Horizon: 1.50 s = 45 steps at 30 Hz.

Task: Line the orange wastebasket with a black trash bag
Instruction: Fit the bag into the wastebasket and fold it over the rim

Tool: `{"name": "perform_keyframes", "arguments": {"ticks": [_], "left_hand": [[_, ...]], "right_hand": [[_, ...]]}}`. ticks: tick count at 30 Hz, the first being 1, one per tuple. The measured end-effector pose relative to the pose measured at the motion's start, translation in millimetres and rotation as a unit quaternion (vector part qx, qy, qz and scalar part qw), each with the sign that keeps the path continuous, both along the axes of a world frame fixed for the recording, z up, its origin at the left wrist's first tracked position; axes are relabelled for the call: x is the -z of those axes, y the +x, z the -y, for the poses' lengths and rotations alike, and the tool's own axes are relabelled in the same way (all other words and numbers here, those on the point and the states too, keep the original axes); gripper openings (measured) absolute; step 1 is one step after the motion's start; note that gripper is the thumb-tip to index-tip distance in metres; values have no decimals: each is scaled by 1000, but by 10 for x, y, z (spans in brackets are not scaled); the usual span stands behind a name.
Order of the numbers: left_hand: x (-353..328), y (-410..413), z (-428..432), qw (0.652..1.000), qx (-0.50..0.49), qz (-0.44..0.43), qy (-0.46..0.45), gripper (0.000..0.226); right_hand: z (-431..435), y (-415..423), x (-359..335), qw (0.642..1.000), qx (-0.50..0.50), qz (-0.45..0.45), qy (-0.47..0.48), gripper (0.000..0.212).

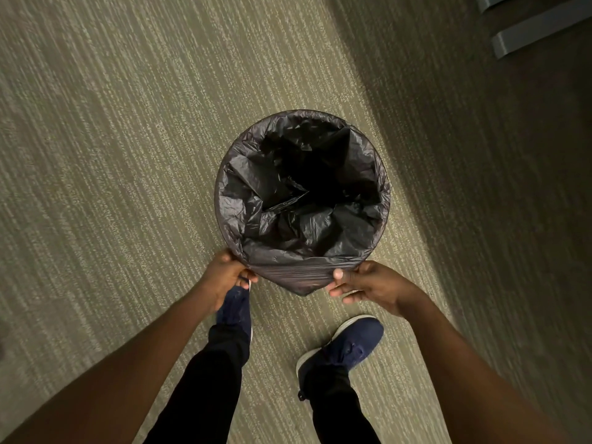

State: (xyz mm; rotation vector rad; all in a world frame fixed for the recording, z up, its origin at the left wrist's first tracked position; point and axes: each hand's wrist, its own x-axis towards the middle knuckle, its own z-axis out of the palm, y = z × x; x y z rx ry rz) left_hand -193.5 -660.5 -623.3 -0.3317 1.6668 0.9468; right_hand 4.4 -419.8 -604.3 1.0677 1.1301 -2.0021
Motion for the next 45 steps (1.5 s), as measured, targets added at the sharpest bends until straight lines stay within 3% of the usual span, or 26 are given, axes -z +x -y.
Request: {"name": "perform_keyframes", "arguments": {"ticks": [5, 8, 10, 12, 15, 18, 23, 27, 34, 38, 42, 45], "left_hand": [[-28, 144, -84, 988, -146, 44, 8, 22], [-185, 242, -52, 949, -296, 108, 32, 29], [-273, 293, 11, 929, -334, 139, 77, 45], [-347, 331, 77, 936, -305, 142, 106, 48], [-348, 379, 132, 957, -210, 155, 125, 34], [-311, 372, 39, 971, -141, 160, 111, 51], [-325, 279, -120, 979, -47, 110, 166, 20], [-377, 167, -224, 980, -42, 72, 180, 21], [-401, 144, -396, 993, -39, -45, 103, 16], [-346, 226, -433, 993, -54, -94, 40, 15], [-323, 323, -506, 990, -125, -67, -15, 14], [-415, 339, -580, 967, -253, 37, 5, 15]], "right_hand": [[255, -126, -18, 990, 128, 59, 28, 65], [377, -123, -47, 990, 131, 48, 0, 59], [421, -96, -63, 992, 120, 38, -26, 49], [434, -93, -68, 994, 103, 28, -35, 45], [440, -173, -92, 997, 75, 13, -22, 49], [476, -261, -129, 998, 56, -7, -10, 44], [481, -348, -185, 994, 109, -14, -24, 38], [440, -480, -269, 989, 139, -25, -39, 30], [370, -703, -379, 988, 148, 47, -28, 69], [392, -799, -423, 987, 133, 87, 15, 80], [459, -859, -421, 977, 158, 122, 78, 55], [468, -915, -414, 972, 193, 119, 67, 40]]}}
